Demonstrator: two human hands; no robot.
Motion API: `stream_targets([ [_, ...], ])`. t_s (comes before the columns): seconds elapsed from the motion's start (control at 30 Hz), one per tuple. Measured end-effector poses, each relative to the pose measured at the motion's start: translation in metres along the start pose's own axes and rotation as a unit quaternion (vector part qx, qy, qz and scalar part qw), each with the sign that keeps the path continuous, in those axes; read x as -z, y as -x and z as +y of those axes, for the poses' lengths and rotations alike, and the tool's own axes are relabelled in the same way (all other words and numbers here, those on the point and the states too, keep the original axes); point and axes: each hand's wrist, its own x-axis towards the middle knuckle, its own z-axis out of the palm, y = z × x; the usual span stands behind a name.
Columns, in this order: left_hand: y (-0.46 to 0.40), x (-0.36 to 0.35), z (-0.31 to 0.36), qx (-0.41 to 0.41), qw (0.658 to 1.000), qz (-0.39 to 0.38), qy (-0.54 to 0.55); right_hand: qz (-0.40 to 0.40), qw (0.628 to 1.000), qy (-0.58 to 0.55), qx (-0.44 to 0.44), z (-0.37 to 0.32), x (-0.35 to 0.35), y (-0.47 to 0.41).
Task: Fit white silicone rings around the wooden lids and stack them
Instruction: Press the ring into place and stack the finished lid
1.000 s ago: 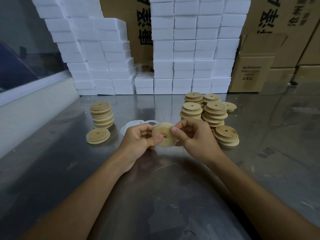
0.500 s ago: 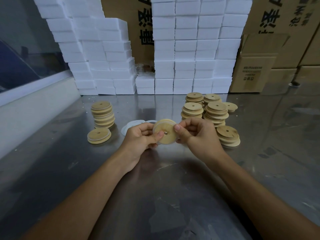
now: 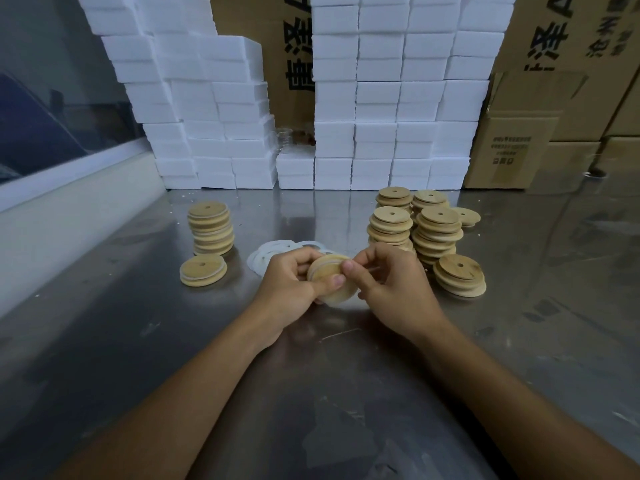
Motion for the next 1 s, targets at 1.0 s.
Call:
stream_targets([
  [1.0,-0.014,0.019,-0.004,0.006,0.96,0.261,-0.098,0.157,0.985,0.073,-0.016,0.009,0.016,-0.007],
])
